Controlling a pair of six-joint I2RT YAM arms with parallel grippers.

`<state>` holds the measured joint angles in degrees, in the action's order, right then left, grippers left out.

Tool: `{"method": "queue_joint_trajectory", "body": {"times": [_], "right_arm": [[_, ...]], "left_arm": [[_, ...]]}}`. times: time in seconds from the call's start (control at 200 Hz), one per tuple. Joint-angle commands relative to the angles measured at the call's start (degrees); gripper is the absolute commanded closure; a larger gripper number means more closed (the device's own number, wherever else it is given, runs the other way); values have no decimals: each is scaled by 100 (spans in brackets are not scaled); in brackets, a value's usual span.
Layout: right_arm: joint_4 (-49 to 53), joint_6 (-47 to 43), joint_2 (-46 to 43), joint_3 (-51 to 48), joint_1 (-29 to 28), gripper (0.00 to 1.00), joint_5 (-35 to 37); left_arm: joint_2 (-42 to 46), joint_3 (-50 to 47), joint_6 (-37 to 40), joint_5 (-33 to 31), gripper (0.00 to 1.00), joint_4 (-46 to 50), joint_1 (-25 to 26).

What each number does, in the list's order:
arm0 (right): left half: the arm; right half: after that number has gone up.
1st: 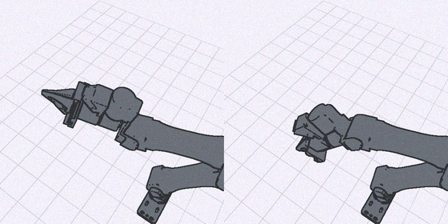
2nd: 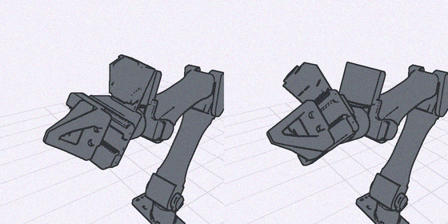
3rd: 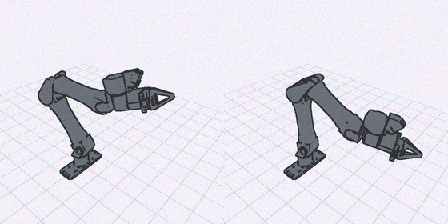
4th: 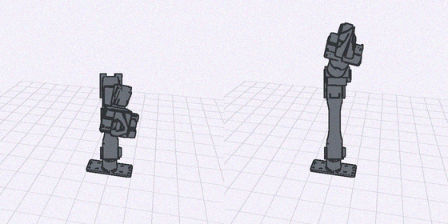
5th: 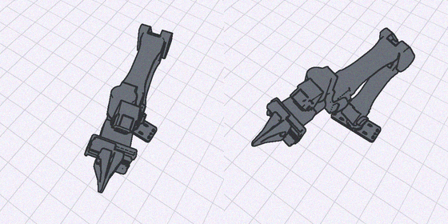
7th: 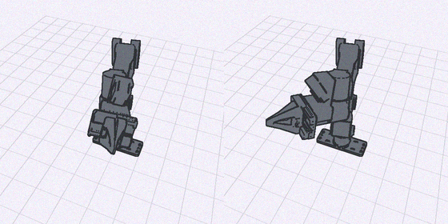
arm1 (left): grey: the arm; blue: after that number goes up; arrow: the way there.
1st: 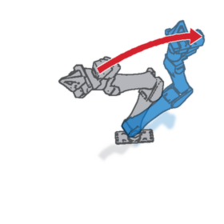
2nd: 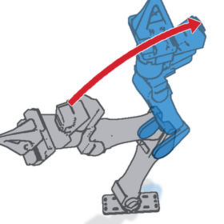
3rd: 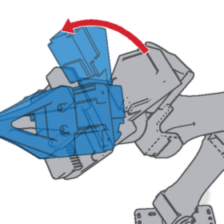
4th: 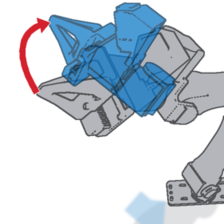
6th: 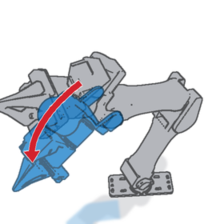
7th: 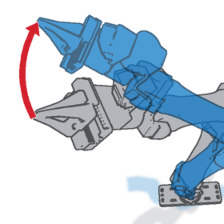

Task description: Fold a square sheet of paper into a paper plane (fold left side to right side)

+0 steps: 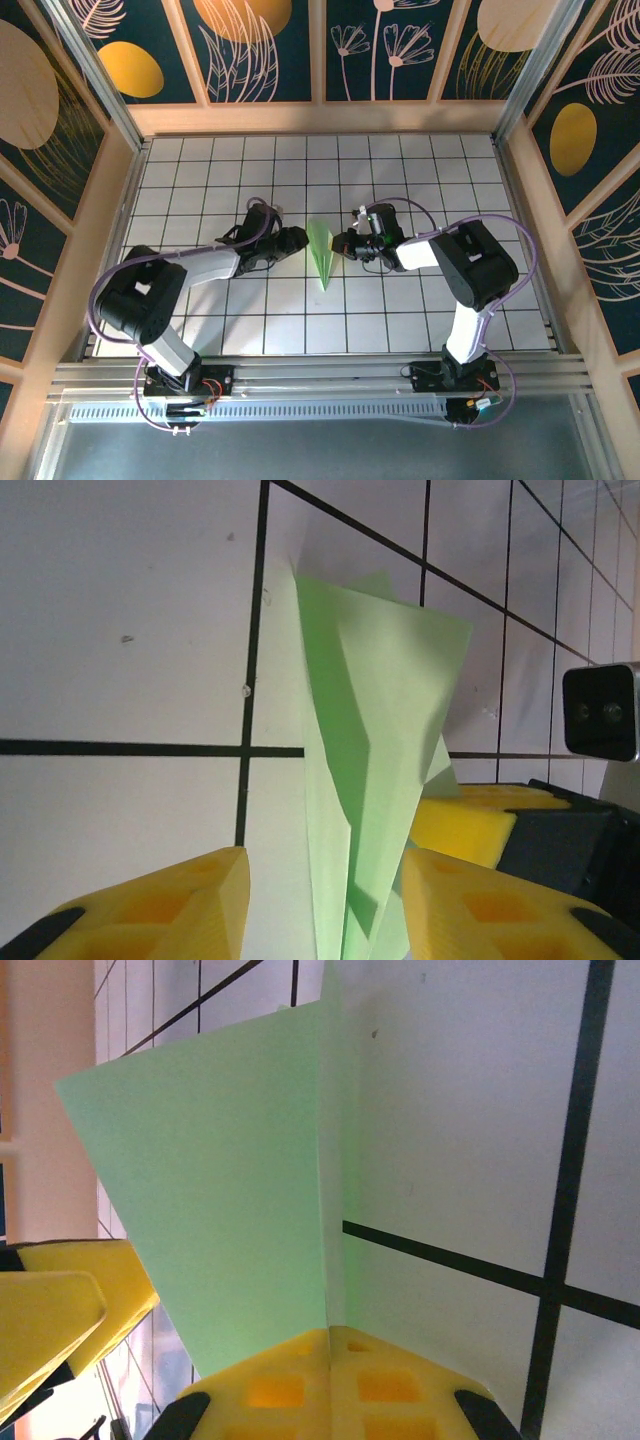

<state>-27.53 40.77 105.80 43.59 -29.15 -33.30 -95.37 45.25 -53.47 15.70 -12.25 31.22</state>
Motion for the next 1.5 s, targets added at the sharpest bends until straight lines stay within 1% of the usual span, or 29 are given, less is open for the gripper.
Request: {"method": "queue_joint_trajectory", "body": {"times": [0.0, 0.115, 0.33, 0.425, 0.55, 0.621, 0.731, 0.821, 0.901, 0.981, 1.056, 1.081, 1.191, 1.281, 1.376, 1.496], "right_arm": [[116, -121, -52, 0, -39, 100, 87], [125, -114, -50, 16, -39, 100, 78], [149, -117, -35, 35, -39, 100, 60], [177, -125, -41, 46, -39, 100, 52], [325, -189, -51, 95, -39, 100, 84], [512, -257, -109, 148, -39, 94, 159], [908, -410, -400, 214, -39, 76, 423], [1493, -634, -723, 312, -39, 64, 746], [2110, -832, -1057, 391, -47, 57, 1036], [2650, -1001, -1379, 445, -105, 53, 1213], [3007, -1058, -1589, 490, -187, 50, 1209], [3118, -1062, -1616, 512, -188, 48, 1168], [3489, -1054, -1526, 686, -543, 46, 1085], [3521, -983, -1422, 762, -743, 41, 1203], [3367, -896, -1223, 818, -851, 40, 1120], [3416, -965, -942, 1078, -998, 39, 1216]], "left_arm": [[-251, 301, 170, 239, 59, -106, -29], [-570, 410, 146, 341, 62, -190, -29], [-814, 544, 137, 411, 68, -293, -30], [-899, 578, 135, 433, 73, -322, -33], [-913, 547, 75, 466, 85, -403, -33], [-866, 514, 8, 476, 90, -461, -35], [-799, 506, -156, 498, 100, -502, -29], [-765, 491, -323, 570, 100, -560, -20], [-726, 431, -457, 600, 100, -654, -3], [-706, 412, -542, 592, 100, -688, 12], [-713, 408, -586, 589, 100, -695, 32], [-713, 411, -597, 592, 100, -708, 33], [-760, 422, -631, 588, 100, -726, 50], [-794, 428, -674, 591, 100, -746, 66], [-814, 436, -707, 600, 100, -772, 77], [-834, 461, -709, 609, 100, -749, 95]]}}
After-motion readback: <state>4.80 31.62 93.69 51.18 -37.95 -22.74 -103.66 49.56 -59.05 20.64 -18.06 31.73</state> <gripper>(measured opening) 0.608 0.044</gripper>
